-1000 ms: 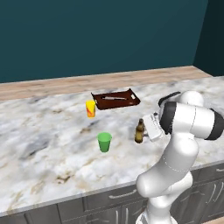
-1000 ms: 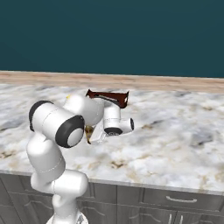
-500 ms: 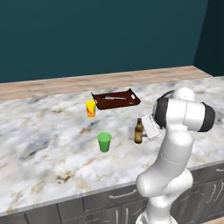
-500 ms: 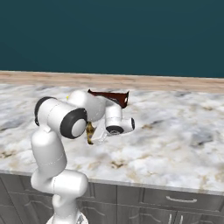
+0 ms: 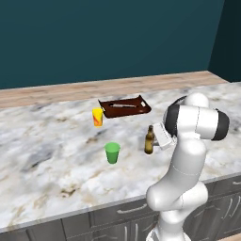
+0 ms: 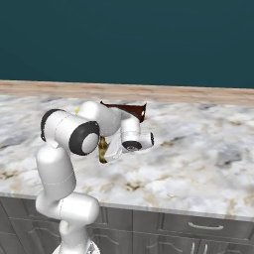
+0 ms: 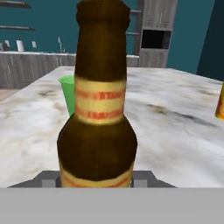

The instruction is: Place the drinks on the dining counter in a tight cluster.

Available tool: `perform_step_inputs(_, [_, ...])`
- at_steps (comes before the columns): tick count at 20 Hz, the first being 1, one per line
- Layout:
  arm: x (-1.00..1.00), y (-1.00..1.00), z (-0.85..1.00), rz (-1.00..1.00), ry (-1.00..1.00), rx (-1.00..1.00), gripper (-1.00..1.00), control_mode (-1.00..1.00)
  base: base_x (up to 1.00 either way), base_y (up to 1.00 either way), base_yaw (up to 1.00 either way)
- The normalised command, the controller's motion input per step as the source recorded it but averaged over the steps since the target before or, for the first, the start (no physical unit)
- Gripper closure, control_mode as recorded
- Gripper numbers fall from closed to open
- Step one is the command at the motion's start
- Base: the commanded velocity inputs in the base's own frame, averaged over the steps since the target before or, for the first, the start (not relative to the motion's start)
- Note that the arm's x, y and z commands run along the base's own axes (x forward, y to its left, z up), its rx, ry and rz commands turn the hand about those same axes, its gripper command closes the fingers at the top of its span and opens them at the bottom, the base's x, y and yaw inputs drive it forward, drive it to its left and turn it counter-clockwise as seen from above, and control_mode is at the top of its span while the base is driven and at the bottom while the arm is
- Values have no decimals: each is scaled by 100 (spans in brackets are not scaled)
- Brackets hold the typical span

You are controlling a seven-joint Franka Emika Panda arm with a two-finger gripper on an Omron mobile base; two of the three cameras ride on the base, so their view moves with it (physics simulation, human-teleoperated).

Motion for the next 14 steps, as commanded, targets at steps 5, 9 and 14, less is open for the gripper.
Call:
perform_step_inputs(5, [-2, 0, 0, 0, -16, 0, 100, -100, 0, 0, 0])
perform_step_inputs(9, [0, 0, 0, 0, -8, 0, 100, -100, 0, 0, 0])
perform_step_inputs(14, [0, 0, 0, 0, 0, 0, 100, -100, 0, 0, 0])
